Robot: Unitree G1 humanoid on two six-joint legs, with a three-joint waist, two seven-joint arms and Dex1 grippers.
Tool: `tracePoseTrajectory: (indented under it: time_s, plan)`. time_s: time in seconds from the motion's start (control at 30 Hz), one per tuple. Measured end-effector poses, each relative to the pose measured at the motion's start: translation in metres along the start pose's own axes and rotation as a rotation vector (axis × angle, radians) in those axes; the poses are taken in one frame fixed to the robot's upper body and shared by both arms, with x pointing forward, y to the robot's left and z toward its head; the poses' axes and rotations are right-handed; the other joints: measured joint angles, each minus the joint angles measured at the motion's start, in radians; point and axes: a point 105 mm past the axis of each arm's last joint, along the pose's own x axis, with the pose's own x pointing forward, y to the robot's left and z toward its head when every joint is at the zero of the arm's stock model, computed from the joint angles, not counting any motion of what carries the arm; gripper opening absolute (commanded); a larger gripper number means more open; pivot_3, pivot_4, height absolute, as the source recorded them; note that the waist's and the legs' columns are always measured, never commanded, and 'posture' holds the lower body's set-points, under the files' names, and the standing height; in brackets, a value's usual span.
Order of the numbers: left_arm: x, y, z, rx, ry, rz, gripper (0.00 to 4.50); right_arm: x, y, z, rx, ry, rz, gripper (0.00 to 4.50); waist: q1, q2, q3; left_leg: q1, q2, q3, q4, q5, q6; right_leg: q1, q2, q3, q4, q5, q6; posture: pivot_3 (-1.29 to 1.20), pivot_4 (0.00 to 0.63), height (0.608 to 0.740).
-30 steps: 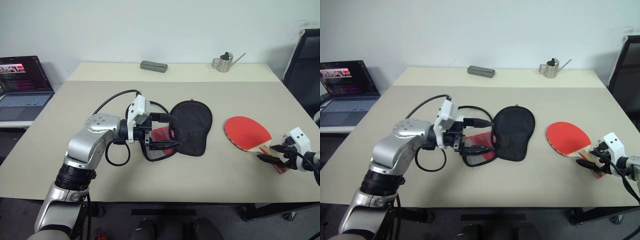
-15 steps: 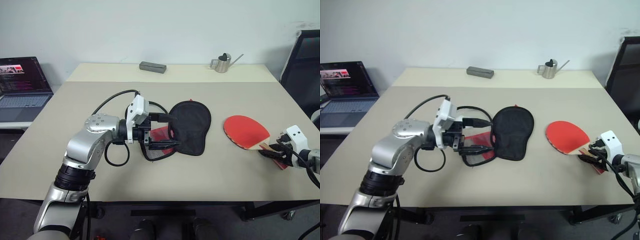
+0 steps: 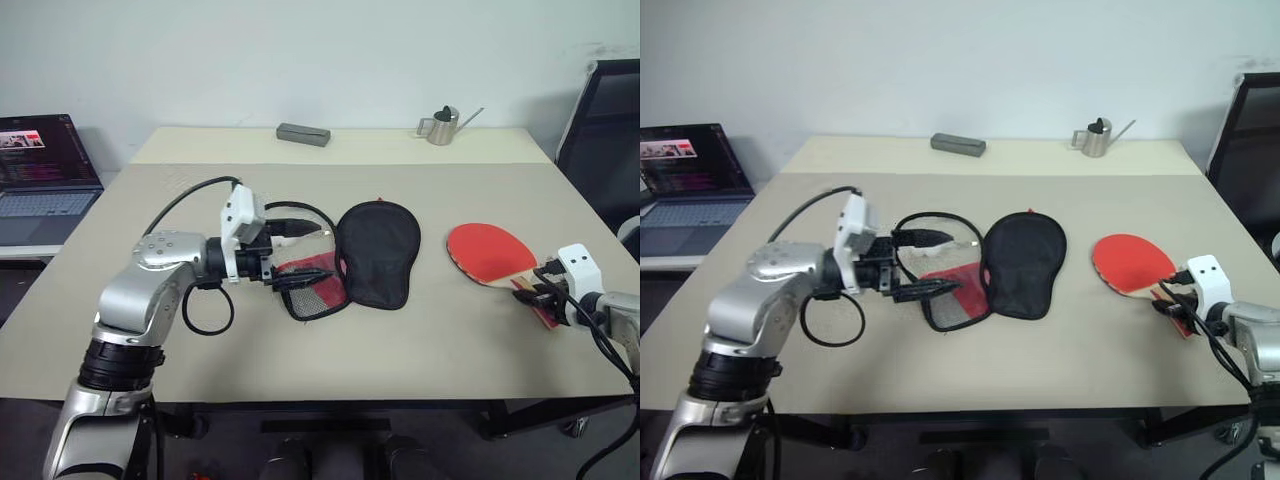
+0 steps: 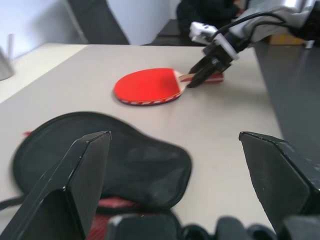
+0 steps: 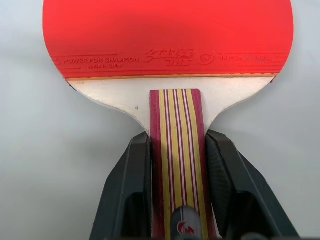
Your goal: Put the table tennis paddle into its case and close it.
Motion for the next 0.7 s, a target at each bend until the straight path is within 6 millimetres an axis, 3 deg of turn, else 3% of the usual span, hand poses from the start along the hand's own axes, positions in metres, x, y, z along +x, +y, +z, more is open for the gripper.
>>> tracePoseTrajectory:
  time_s: [0.17, 0.4, 0.63, 0.7]
  plan:
    - [-0.019, 0.012, -0.004, -0.008, 0.008, 0.085, 4.5, -0.008, 0.024, 0.049, -0.033, -0.132, 0.034, 1.12, 0.001, 0.0, 0.001, -0.004, 0.0, 0.002, -0.003, 0.0, 0.0, -0.006, 0.0, 0.002, 0.0, 0.0, 0.0, 0.0, 0.15, 0.74]
    - [-0.036, 0.02, -0.007, -0.012, 0.012, 0.175, 4.5, -0.014, 0.063, 0.086, -0.045, -0.224, 0.105, 1.12, 0.003, 0.0, 0.001, -0.005, 0.001, 0.002, -0.003, -0.001, 0.001, -0.007, 0.0, 0.001, -0.002, 0.0, 0.0, 0.0, 0.15, 0.74]
    - [-0.041, 0.022, -0.008, -0.005, 0.014, 0.207, 4.5, 0.008, 0.126, 0.078, -0.025, -0.177, 0.241, 1.12, 0.002, 0.001, 0.001, -0.006, 0.001, 0.002, -0.003, -0.001, 0.001, -0.007, 0.001, 0.001, -0.002, 0.0, 0.0, 0.0, 0.15, 0.74]
    - [-0.042, 0.023, -0.008, -0.002, 0.013, 0.214, 4.5, 0.013, 0.135, 0.076, -0.025, -0.166, 0.253, 1.12, 0.002, 0.001, 0.001, -0.006, 0.001, 0.002, -0.003, -0.001, 0.001, -0.007, 0.0, 0.001, -0.002, 0.0, 0.0, 0.0, 0.15, 0.74]
